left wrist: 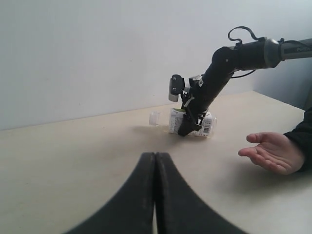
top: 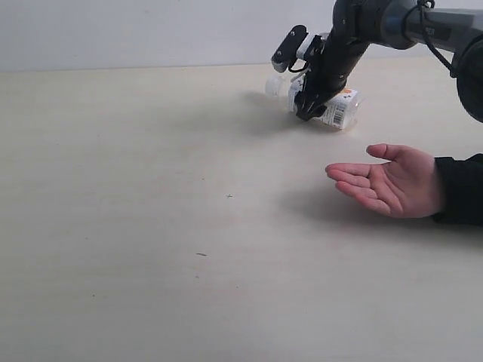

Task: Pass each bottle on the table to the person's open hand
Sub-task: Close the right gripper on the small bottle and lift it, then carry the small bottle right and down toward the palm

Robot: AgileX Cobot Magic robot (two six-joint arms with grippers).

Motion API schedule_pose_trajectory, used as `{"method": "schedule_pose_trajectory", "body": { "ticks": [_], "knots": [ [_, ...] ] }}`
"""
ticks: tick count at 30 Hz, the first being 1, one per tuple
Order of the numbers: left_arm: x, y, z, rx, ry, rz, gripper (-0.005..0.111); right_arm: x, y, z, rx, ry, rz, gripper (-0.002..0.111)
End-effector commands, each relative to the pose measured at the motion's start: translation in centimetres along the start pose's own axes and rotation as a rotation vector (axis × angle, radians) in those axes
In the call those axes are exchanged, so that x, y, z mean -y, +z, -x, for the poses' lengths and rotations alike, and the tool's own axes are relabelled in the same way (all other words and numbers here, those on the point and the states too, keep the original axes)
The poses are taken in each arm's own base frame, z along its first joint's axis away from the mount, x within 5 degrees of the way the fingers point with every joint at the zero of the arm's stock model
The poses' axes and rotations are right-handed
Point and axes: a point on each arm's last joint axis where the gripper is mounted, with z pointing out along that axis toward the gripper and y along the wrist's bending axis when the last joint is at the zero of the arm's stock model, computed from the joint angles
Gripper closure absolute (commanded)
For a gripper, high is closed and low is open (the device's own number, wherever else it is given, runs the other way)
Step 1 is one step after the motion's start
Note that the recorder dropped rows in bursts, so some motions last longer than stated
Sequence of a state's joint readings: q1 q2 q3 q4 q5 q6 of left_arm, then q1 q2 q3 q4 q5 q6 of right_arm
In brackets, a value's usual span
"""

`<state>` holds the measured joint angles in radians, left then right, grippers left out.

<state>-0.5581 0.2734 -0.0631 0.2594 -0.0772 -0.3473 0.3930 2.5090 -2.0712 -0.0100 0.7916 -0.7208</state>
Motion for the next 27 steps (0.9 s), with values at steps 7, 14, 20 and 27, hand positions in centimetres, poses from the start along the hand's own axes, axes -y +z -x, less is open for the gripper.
{"method": "schedule_pose_trajectory", "body": {
  "ticks": [7,14,20,27],
  "knots": [
    [0.0,-0.1,-0.1,0.009,0.003,0.000,0.107,0.2,-2.7,0.5,-0.015,0.024,0.024,0.108],
    [0.0,-0.1,-0.1,0.009,0.003,0.000,0.107,1.3,-8.9,1.6,0.023,0.230,-0.006,0.108],
    [0.0,-0.1,-0.1,0.009,0.003,0.000,0.107,1.5,-16.4,1.7,0.024,0.411,-0.004,0.108],
    [0.0,-0.1,-0.1,0.009,0.003,0.000,0.107,1.6,-22.8,0.7,0.002,0.492,-0.070,0.108]
  ]
}}
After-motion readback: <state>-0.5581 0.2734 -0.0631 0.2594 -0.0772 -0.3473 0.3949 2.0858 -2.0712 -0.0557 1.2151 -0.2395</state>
